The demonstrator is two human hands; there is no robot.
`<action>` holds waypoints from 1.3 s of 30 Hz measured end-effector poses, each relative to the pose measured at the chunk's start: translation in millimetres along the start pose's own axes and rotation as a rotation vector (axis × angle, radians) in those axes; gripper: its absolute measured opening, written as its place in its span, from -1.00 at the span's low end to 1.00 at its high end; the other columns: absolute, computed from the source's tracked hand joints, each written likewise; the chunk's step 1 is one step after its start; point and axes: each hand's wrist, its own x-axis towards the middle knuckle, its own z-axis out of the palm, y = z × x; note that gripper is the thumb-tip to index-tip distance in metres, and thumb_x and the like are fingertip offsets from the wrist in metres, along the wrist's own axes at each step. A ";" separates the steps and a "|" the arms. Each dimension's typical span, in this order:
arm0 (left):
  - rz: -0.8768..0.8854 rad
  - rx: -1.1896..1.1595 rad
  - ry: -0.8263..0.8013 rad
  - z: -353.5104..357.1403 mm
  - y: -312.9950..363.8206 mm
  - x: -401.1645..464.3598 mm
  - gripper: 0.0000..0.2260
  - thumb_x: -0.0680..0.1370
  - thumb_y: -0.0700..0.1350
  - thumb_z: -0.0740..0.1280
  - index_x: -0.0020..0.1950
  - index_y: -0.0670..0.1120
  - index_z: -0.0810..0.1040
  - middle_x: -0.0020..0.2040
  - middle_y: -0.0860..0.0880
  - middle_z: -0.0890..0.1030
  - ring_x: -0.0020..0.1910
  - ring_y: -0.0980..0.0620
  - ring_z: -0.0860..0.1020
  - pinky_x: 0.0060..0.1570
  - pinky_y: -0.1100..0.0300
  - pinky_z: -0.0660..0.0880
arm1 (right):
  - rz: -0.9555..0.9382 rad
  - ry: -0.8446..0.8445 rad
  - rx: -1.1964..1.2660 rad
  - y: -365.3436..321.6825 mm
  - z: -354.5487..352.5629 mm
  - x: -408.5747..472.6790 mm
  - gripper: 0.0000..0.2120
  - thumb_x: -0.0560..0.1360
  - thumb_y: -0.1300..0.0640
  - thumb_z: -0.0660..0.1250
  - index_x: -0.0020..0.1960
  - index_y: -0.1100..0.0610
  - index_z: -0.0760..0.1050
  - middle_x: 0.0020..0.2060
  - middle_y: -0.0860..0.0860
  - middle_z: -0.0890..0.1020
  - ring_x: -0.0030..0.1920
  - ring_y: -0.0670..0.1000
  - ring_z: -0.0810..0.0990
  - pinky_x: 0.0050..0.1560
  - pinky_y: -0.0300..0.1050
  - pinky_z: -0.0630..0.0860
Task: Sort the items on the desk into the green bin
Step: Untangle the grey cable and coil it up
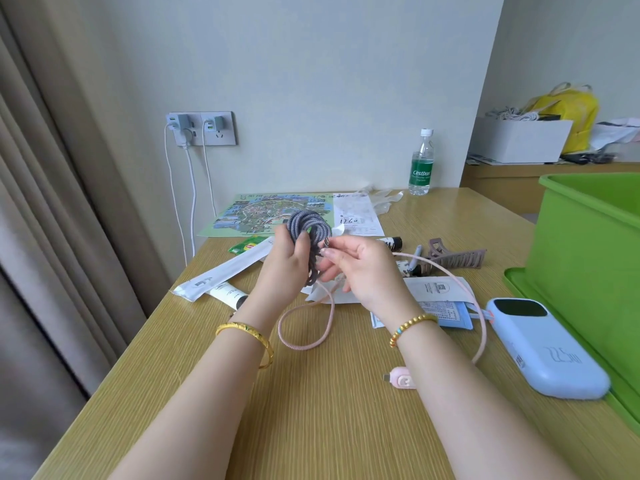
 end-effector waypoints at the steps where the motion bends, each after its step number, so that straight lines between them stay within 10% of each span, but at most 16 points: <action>1: 0.021 -0.002 -0.019 1.0 1.9 -1.0 -0.80 0.62 -0.12 0.06 -0.20 -0.05 0.21 -0.37 0.00 0.32 -0.49 0.18 0.35 -0.44 0.25 0.31 | -0.021 0.039 -0.071 1.2 0.1 -0.2 -0.86 0.52 0.21 0.28 -0.15 0.07 0.59 -0.42 -0.09 0.59 -0.48 -0.14 0.57 -0.43 -0.35 0.43; 14: 0.238 0.074 -0.133 11.0 4.3 -11.4 -0.88 0.61 -0.17 0.11 0.12 -0.03 0.36 -0.05 -0.04 0.49 0.10 -0.19 0.41 0.14 -0.09 0.38 | 0.162 0.258 -0.085 6.3 -10.9 4.2 -0.71 0.40 0.00 0.43 -0.39 0.11 0.46 -0.64 -0.09 0.51 -0.60 -0.20 0.44 -0.49 -0.38 0.39; 20: 0.194 -0.129 -0.131 11.5 10.0 -13.8 -0.87 0.60 -0.24 0.12 0.10 -0.11 0.40 -0.13 -0.01 0.53 -0.22 0.24 0.50 -0.22 0.43 0.41 | 0.158 0.236 -0.070 -0.2 -10.7 3.3 -0.50 0.42 -0.02 0.40 0.30 0.04 0.35 0.01 -0.09 0.46 -0.07 -0.17 0.47 -0.10 -0.28 0.38; 24: 0.078 -0.259 -0.142 10.4 11.2 -15.0 -0.82 0.58 -0.25 0.10 0.13 -0.14 0.42 -0.14 0.01 0.52 -0.24 0.21 0.49 -0.30 0.43 0.41 | 0.082 0.092 0.029 -7.0 -8.8 3.7 -0.61 0.51 0.19 0.30 0.33 0.11 0.42 0.16 0.04 0.57 0.12 -0.04 0.56 0.22 -0.05 0.49; 34: -0.081 -0.323 -0.199 9.2 9.8 -13.9 -0.72 0.60 -0.07 0.18 0.21 -0.23 0.42 0.03 -0.18 0.54 0.01 -0.03 0.53 0.07 0.04 0.45 | 0.082 0.048 0.078 2.7 -13.0 9.0 -0.77 0.47 0.19 0.36 0.08 -0.01 0.45 -0.07 -0.16 0.58 -0.02 -0.16 0.56 -0.08 -0.36 0.46; 39: -0.123 -0.392 -0.171 11.1 6.5 -11.2 -0.75 0.61 -0.13 0.17 0.27 -0.15 0.43 0.11 -0.14 0.59 0.03 0.01 0.57 0.04 0.10 0.55 | -0.116 0.321 -0.232 7.0 -6.7 8.7 -0.78 0.47 0.17 0.36 0.02 0.04 0.35 -0.11 -0.10 0.48 -0.11 -0.16 0.46 -0.13 -0.44 0.33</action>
